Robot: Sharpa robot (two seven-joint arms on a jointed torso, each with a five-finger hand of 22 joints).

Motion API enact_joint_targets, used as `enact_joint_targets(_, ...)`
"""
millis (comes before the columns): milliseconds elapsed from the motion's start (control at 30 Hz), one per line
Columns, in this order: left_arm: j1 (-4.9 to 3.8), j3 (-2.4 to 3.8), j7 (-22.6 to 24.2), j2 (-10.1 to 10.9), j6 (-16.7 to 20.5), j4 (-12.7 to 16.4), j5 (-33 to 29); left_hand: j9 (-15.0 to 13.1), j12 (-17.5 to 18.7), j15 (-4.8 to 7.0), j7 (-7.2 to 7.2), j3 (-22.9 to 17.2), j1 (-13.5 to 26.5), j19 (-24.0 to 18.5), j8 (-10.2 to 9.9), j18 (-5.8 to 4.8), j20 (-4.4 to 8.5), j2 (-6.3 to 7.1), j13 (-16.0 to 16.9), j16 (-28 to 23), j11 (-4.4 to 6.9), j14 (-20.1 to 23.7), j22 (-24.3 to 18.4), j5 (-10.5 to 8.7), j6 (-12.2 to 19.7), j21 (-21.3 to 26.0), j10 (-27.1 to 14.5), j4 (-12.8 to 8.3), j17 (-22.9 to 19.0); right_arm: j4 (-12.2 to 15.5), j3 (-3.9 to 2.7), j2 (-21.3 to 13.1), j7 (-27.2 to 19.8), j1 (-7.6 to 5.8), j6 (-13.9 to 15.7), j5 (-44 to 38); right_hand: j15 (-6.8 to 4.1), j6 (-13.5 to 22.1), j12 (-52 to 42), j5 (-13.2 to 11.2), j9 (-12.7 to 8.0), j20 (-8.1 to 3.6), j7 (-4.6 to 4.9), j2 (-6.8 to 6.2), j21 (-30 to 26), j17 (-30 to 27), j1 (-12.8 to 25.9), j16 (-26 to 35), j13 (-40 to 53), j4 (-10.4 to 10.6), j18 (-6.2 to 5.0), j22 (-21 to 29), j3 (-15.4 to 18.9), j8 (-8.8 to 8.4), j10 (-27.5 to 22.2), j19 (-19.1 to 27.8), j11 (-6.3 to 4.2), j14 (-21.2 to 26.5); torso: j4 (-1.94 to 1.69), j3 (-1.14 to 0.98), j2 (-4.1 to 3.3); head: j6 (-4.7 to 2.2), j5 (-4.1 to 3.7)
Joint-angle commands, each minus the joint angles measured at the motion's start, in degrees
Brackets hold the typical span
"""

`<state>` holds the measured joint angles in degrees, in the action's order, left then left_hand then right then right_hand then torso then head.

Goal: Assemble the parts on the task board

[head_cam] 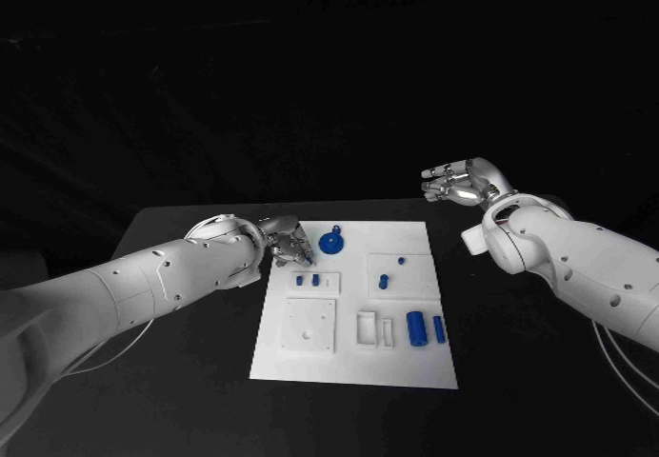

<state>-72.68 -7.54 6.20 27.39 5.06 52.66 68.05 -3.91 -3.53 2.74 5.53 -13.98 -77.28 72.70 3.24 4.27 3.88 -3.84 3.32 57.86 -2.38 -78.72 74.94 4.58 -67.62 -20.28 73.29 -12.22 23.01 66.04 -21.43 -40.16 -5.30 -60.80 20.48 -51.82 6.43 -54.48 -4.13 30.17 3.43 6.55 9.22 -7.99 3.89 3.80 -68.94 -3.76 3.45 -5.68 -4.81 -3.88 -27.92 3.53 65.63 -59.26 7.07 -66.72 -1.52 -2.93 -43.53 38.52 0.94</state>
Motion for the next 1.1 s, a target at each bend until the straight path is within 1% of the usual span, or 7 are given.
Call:
enact_joint_targets(33, 0.09, 0.02, 0.4, -0.2, 0.2, -0.1, 0.2, 0.0, 0.2, 0.04, -0.16, 0.3, 0.0, -0.3, 0.4, 0.89, -0.06, -0.29, 0.1, -0.3, 0.04, -0.3, 1.1, -0.18, -0.3, -0.3, 0.3, 0.0, 0.0, 0.1, -0.02, 0.0, -0.6, 0.00, -0.8, 0.1, 0.16, 0.0, 0.2, 0.3, 0.1, -0.03, 0.05, -0.27, 0.1, -0.1, 0.0, 0.2, -0.1, 0.4, -0.14, 0.1, 0.0, -0.06, -0.3, 0.1, 0.07, 0.0, 0.01, -0.05, 0.00, -0.03, 0.03)
enact_joint_targets(267, 0.12, 0.02, 0.4, -0.2, 0.6, -0.2, 0.1, 0.0, 0.2, 0.04, -0.15, 0.4, 0.0, -0.3, 0.4, 0.89, -0.07, -0.29, 0.1, -0.3, 0.04, -0.3, 1.1, -0.16, -0.3, -0.4, 0.3, 0.0, 0.0, 0.1, -0.02, 0.0, -0.7, 0.00, -0.8, 0.1, 0.15, 0.0, 0.2, 0.3, 0.1, -0.02, 0.05, -0.25, 0.1, -0.1, 0.0, 0.2, -0.1, 0.4, -0.13, 0.1, 0.1, -0.06, -0.3, 0.2, 0.07, 0.0, 0.05, -0.02, -0.02, -0.02, -0.06)
enact_joint_targets(600, 0.43, 0.01, 0.4, -0.9, 0.6, -0.5, 0.0, 0.0, 0.2, 0.04, -0.15, 0.4, 0.0, -0.3, 0.4, 0.89, -0.07, -0.29, 0.1, -0.3, 0.04, -0.3, 1.1, -0.16, -0.3, -0.4, 0.3, 0.0, 0.0, 0.0, -0.02, 0.1, -0.7, 0.00, -0.8, 0.1, 0.15, 0.0, 0.2, 0.3, 0.1, -0.02, 0.05, -0.25, 0.1, -0.1, 0.0, 0.2, -0.1, 0.4, -0.13, 0.1, 0.1, -0.06, -0.3, 0.2, 0.07, 0.0, 0.09, -0.01, -0.04, -0.03, -0.11)
enact_joint_targets(733, 0.53, 0.00, 0.3, -1.2, 0.8, -0.7, 0.1, 0.0, 0.2, 0.02, -0.14, 0.4, 0.1, -0.3, 0.4, 0.90, -0.08, -0.40, 0.1, -0.3, 0.03, -0.3, 1.1, -0.21, -0.2, -0.4, 0.3, 0.0, 0.0, 0.0, -0.02, 0.2, -0.7, 0.00, -0.9, 0.1, 0.15, 0.0, 0.2, 0.3, 0.1, -0.02, 0.05, -0.25, 0.1, -0.1, 0.0, 0.2, -0.1, 0.4, -0.13, 0.1, 0.1, -0.06, -0.3, 0.2, 0.07, 0.0, 0.02, -0.02, -0.02, 0.00, -0.17)
enact_joint_targets(933, 0.66, -0.02, -1.0, -1.6, 1.9, -1.0, 3.1, 0.0, 0.2, 0.04, -0.08, 0.3, -0.2, -0.2, 0.4, 0.98, -0.04, -0.30, 0.1, -0.1, 0.00, -0.5, 1.1, -0.21, -0.1, -0.5, 0.2, -0.3, 0.1, 0.0, -0.02, 0.2, -0.7, 0.00, -0.9, 0.1, 0.16, -0.1, 0.2, 0.4, 0.1, -0.03, 0.04, -0.22, 0.1, -0.1, 0.0, 0.2, -0.1, 0.3, -0.14, 0.1, 0.1, -0.05, -0.3, 0.2, 0.06, 0.0, -0.02, 0.02, 0.04, -0.19, -0.22)
enact_joint_targets(1100, 0.71, -0.08, -1.9, -1.8, 1.9, -1.3, 4.7, 0.0, 0.2, 0.05, -0.09, 0.2, -0.2, -0.1, 0.4, 1.00, -0.04, -0.25, 0.1, -0.1, 0.01, -0.5, 1.1, -0.29, -0.1, -0.6, 0.2, -0.3, 0.1, 0.0, -0.02, 0.2, -0.7, 0.01, -0.9, 0.1, 0.16, -0.1, 0.2, 0.4, 0.1, -0.03, 0.04, -0.22, 0.1, -0.1, 0.0, 0.2, -0.1, 0.3, -0.14, 0.1, 0.1, -0.05, -0.3, 0.2, 0.06, 0.0, 0.09, -0.01, 0.00, -0.24, -0.08)
